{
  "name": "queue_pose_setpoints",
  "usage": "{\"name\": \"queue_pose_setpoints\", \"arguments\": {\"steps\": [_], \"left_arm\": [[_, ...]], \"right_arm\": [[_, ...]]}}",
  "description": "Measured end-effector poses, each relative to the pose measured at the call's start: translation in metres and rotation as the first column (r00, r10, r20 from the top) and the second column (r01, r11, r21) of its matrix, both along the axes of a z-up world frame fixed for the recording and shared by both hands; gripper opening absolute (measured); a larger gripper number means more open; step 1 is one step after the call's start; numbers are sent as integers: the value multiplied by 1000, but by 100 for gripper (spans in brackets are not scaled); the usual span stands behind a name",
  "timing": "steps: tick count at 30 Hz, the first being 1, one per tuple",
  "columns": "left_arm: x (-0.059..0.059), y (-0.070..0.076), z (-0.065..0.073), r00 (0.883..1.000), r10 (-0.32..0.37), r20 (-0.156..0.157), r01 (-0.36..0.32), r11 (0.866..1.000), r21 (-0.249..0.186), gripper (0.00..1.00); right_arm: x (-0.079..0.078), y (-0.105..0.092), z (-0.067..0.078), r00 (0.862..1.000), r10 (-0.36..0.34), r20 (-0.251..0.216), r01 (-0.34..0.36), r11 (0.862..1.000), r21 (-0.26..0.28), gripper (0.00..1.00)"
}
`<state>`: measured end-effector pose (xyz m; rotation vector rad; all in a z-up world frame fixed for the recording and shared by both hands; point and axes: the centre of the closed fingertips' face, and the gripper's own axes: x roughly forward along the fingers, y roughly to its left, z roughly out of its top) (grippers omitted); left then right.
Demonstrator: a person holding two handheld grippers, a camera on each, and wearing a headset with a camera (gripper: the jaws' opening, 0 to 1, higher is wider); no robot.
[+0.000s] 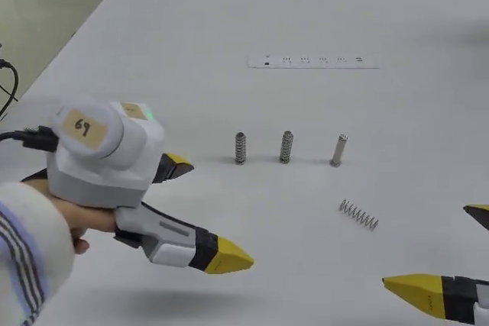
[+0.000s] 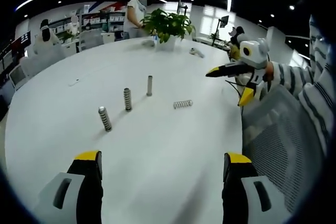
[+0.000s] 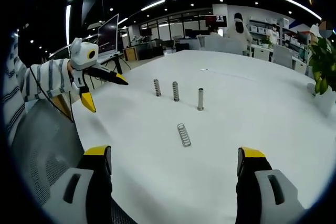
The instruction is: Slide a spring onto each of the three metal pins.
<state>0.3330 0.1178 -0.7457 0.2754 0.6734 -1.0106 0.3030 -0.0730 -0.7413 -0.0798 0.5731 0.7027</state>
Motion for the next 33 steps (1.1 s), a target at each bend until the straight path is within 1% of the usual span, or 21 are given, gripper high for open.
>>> {"name": "queue_pose_setpoints", "arguments": {"steps": [1, 4, 8, 10, 11, 13, 14, 17, 19, 20, 22, 24, 27, 28, 29, 30, 33], "left_arm": [[2, -4, 1, 1000, -22, 6, 22, 1000, 7, 93], [9, -14, 2, 999, -50, 18, 50, 999, 10, 92], [16, -29, 3, 996, -79, 28, 79, 997, 2, 88], [19, -35, 2, 994, -99, 36, 98, 995, 6, 86], [21, -40, 1, 993, -112, 41, 112, 994, 7, 85], [24, -49, 0, 989, -137, 50, 136, 991, 6, 84], [26, -52, -1, 988, -145, 53, 145, 989, 8, 83], [29, -64, -3, 984, -172, 48, 171, 985, 8, 82], [31, -71, -7, 978, -206, 37, 205, 979, 11, 81], [30, -76, -10, 974, -227, 26, 226, 974, 8, 81], [29, -81, -14, 967, -256, 16, 256, 967, 17, 81], [30, -88, -18, 960, -281, 11, 281, 959, 24, 80], [33, -96, -22, 948, -317, 6, 317, 948, 36, 79], [34, -98, -23, 946, -324, 2, 323, 946, 38, 78], [34, -101, -24, 941, -338, -5, 337, 940, 40, 77], [33, -103, -24, 936, -353, -4, 353, 935, 40, 75], [35, -111, -26, 926, -377, -5, 377, 925, 45, 70]], "right_arm": [[0, 0, 1, 1000, -1, 2, 1, 1000, -1, 98], [0, 1, 2, 1000, -1, 4, 1, 1000, 0, 98], [0, 1, 2, 1000, -1, 2, 1, 1000, 0, 98], [2, 1, 1, 1000, -9, 0, 9, 1000, 0, 99], [2, -1, -1, 1000, -10, -7, 9, 1000, -9, 98], [2, -2, -3, 1000, -13, -6, 13, 1000, -18, 99], [2, -2, -3, 1000, -12, -9, 11, 1000, -17, 98], [1, -2, -5, 1000, -11, -14, 11, 1000, -14, 98], [1, -1, -5, 1000, -14, -16, 14, 1000, -9, 98], [1, 0, -5, 1000, -13, -20, 13, 1000, 3, 98], [0, 0, -5, 1000, -11, -25, 11, 1000, 11, 97], [0, -1, -7, 1000, -11, -27, 11, 1000, 5, 97], [0, -2, -9, 999, -17, -33, 18, 1000, 10, 97], [0, -3, -9, 999, -20, -34, 20, 1000, 10, 97], [-1, -3, -9, 999, -23, -36, 24, 1000, 12, 97], [-1, -3, -9, 999, -27, -36, 28, 1000, 13, 97], [0, -5, -9, 999, -39, -32, 40, 999, 9, 99]]}}
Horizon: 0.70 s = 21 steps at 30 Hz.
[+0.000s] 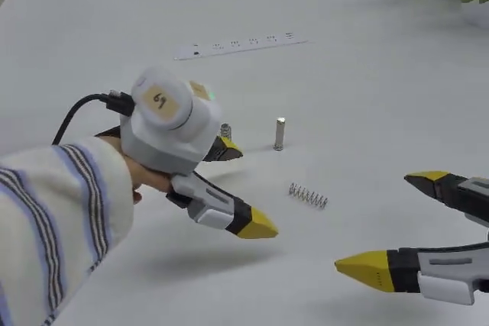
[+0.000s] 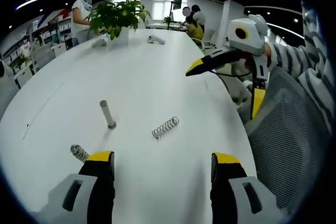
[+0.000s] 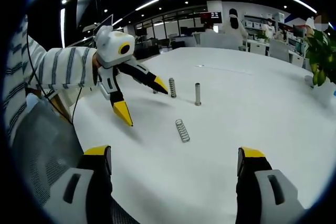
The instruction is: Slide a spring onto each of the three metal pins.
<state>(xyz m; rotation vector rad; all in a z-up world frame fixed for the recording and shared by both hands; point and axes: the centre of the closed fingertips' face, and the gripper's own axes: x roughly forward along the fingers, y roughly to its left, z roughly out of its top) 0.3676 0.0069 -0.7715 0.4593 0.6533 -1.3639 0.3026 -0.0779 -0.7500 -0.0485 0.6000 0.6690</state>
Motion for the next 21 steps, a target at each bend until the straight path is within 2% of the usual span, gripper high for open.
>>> {"name": "queue_pose_setpoints", "arguments": {"steps": [6, 8, 10, 11, 13, 19, 21], "left_arm": [[-1, -15, -4, 996, -85, 16, 85, 996, 8, 65], [-1, -20, -7, 993, -116, 22, 115, 993, 22, 63], [-4, -24, -11, 989, -150, 8, 149, 987, 51, 57], [-3, -27, -13, 986, -163, 15, 162, 985, 56, 55], [-2, -32, -15, 985, -169, 16, 168, 984, 59, 51], [0, -43, -20, 978, -207, 18, 205, 976, 76, 50], [0, -45, -22, 977, -214, 9, 213, 974, 83, 49]], "right_arm": [[-2, -3, -2, 1000, -15, -15, 15, 1000, 0, 98], [-3, -5, -3, 1000, -18, -21, 18, 1000, -6, 98], [-3, -6, -3, 999, -28, -23, 28, 1000, -5, 98], [-3, -7, -2, 999, -33, -22, 33, 999, -3, 98], [-3, -8, -2, 999, -39, -23, 39, 999, -2, 98], [-5, -11, -4, 998, -49, -31, 48, 999, -10, 98], [-6, -11, -4, 998, -52, -33, 52, 999, -8, 97]]}}
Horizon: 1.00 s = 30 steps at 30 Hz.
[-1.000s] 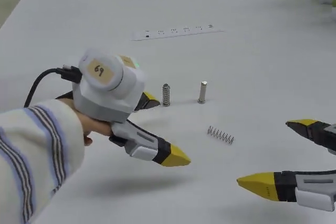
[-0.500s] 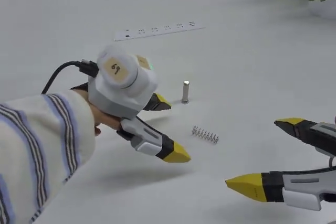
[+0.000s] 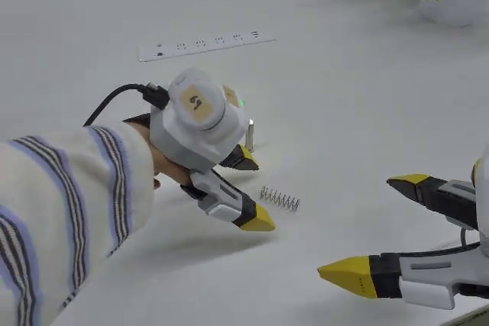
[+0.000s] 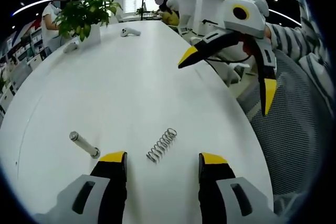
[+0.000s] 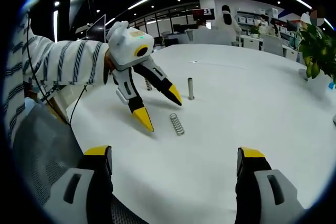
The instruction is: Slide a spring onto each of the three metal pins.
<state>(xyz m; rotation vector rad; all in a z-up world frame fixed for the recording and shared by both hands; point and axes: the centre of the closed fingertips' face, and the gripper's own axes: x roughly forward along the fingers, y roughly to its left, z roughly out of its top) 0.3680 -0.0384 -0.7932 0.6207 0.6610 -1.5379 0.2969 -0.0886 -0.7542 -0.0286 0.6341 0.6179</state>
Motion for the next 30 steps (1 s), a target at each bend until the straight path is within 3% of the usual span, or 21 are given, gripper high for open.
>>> {"name": "queue_pose_setpoints", "arguments": {"steps": [5, 6, 8, 11, 14, 17, 22, 30], "left_arm": [[0, -5, 0, 1000, -16, 1, 16, 1000, 3, 41], [0, -6, -2, 1000, -13, -12, 13, 1000, 2, 40], [-6, -10, -1, 997, 11, -82, -12, 1000, -16, 37], [-2, -10, -3, 999, -6, -37, 6, 1000, -7, 32], [-3, -9, -5, 999, -5, -50, 4, 1000, -6, 29], [-4, -7, -7, 999, -12, -39, 12, 1000, 7, 22], [-6, -1, -13, 1000, -24, -16, 25, 998, 54, 3], [-9, -1, -19, 1000, -11, -27, 13, 997, 72, 3]], "right_arm": [[1, -1, 0, 1000, -16, -2, 16, 1000, 7, 97], [1, 0, 0, 1000, -17, -1, 17, 1000, 10, 97], [1, 1, 1, 1000, -18, -1, 18, 1000, 12, 97], [1, 1, 2, 1000, -19, 0, 19, 1000, 11, 96], [0, 1, 3, 1000, -21, 1, 21, 1000, 11, 96], [1, 1, 5, 1000, -23, 5, 23, 1000, 10, 96], [2, 1, 6, 1000, -26, 7, 26, 1000, 10, 95], [0, 0, 5, 1000, -30, 7, 30, 999, 16, 94]]}}
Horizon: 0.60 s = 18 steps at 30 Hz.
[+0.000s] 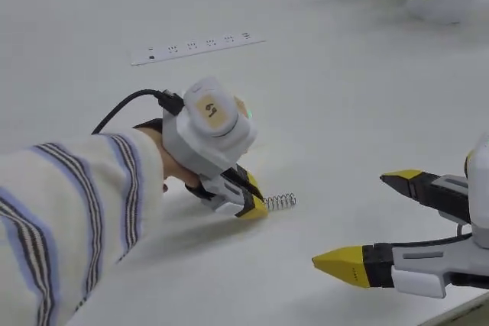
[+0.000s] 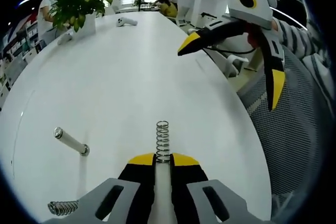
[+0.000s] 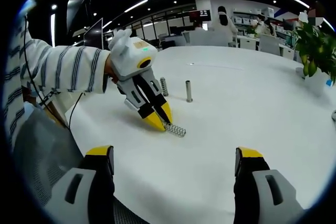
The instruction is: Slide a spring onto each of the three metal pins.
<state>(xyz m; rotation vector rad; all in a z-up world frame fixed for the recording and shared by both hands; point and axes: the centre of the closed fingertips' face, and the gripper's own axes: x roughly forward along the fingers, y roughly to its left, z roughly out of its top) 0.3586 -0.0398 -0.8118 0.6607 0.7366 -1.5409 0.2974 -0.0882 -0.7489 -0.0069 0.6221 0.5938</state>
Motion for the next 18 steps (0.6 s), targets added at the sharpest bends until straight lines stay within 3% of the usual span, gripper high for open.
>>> {"name": "queue_pose_setpoints", "arguments": {"steps": [5, 6, 8, 11, 13, 18], "left_arm": [[0, -1, 0, 1000, 14, 2, -14, 1000, -3, 2], [0, -1, 1, 995, 90, -50, -91, 996, -9, 2], [-2, -2, 1, 993, 87, -74, -89, 996, -26, 2], [-2, 0, 2, 995, 88, -56, -90, 995, -35, 2], [1, 2, 2, 996, 86, -24, -86, 996, -24, 2], [5, 2, 9, 993, 112, -34, -114, 993, -45, 2]], "right_arm": [[-1, 0, 0, 1000, 2, 2, -2, 1000, 1, 94], [-1, 0, 1, 1000, 2, 3, -2, 1000, 3, 94], [-1, 1, 2, 1000, 3, 5, -3, 1000, 6, 93], [-1, 0, 2, 1000, 0, 7, -1, 1000, 9, 92], [0, -3, 1, 1000, -1, 8, 1, 1000, 9, 92], [1, -5, 2, 1000, 8, 10, -9, 1000, 7, 91]]}}
